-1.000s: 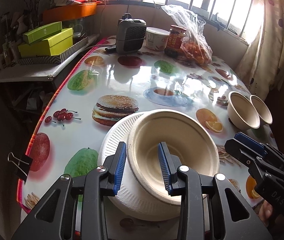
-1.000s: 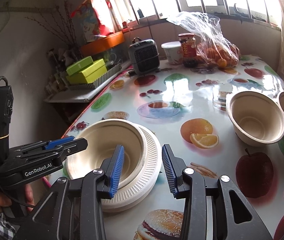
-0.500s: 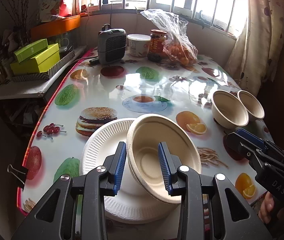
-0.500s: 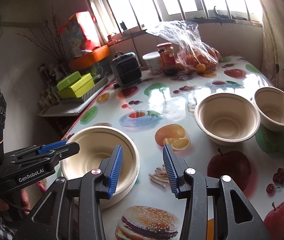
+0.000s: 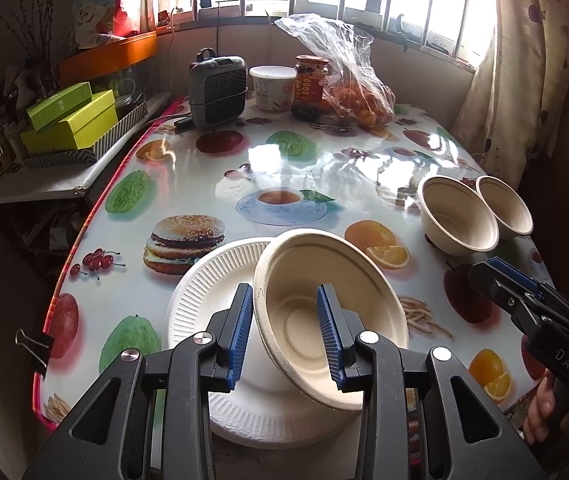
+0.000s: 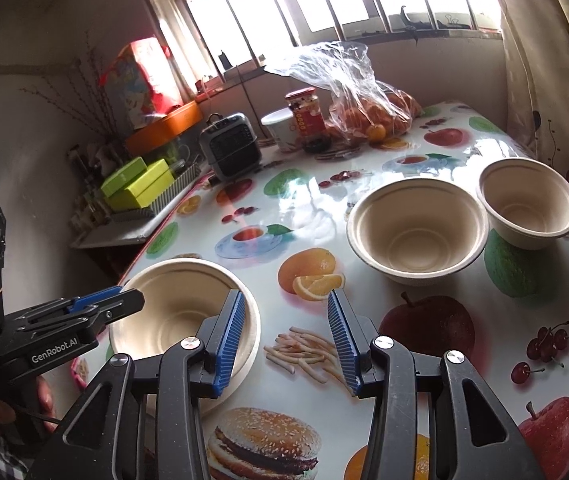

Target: Organize plates and bowls

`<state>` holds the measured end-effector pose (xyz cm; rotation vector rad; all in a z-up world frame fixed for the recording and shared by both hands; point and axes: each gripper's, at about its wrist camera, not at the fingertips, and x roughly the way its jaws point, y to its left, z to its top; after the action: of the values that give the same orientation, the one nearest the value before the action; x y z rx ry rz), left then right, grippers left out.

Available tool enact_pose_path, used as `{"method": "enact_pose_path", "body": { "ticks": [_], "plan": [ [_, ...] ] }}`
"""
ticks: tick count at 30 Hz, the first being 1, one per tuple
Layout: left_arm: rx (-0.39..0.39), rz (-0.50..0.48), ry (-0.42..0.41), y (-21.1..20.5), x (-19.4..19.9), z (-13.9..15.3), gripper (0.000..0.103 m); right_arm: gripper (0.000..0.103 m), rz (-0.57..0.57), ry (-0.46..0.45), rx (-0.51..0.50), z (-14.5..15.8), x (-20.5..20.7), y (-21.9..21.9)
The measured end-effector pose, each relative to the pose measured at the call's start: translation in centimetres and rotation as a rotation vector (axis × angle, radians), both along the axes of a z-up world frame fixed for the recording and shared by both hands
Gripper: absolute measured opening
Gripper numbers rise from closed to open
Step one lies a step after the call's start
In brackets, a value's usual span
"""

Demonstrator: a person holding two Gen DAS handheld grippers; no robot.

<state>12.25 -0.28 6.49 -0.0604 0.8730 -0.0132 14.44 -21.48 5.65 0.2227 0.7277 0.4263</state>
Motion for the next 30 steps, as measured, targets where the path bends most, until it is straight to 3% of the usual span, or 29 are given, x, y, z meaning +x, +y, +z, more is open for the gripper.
{"method": "enact_pose_path", "body": {
  "ticks": [30],
  "plan": [
    [-0.037, 0.118, 0.014, 4.2, -1.0, -0.7, 0.034, 0.043, 0.228, 0.113, 0.034, -2.6, 1.1, 7.2]
  ]
}}
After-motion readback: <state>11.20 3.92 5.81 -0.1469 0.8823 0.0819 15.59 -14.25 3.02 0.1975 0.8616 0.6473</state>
